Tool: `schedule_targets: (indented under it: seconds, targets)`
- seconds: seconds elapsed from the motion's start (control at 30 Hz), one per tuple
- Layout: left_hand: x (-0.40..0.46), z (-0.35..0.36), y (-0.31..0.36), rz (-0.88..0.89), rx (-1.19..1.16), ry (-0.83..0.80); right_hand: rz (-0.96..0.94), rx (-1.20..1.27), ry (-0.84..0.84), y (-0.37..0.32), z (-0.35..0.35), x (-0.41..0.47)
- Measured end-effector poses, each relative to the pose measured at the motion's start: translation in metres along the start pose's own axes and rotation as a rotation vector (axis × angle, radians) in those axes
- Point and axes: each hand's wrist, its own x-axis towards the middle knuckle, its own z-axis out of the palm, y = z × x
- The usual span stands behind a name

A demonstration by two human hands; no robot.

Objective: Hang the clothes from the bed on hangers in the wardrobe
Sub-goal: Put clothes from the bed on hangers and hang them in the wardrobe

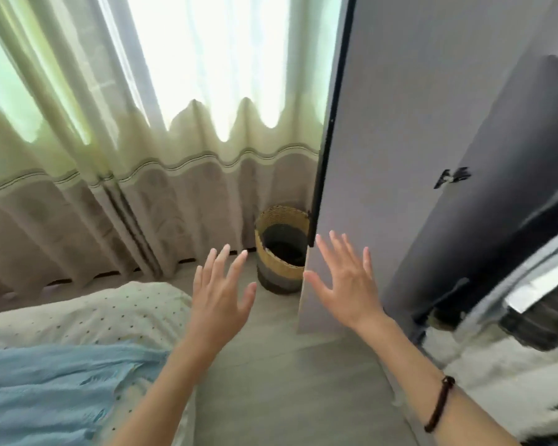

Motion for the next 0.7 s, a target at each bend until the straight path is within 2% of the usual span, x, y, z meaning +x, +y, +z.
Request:
schedule_targets:
  seconds: [0.27, 0.37, 0.7]
  targets:
    - [0.083, 0.072, 0.147, 0.300, -0.106, -0.126, 0.350, -0.166, 0.105, 0.150, -0.073, -0.025]
    - [0.104, 0.102, 0.191, 0.402, -0.160, -0.222, 0.460, -0.221, 0.128, 0.188, -0.088, -0.037]
    - [0.225, 0.162, 0.318, 0.680, -0.368, -0.328, 0.764, -0.375, 0.170, 0.294, -0.137, -0.001]
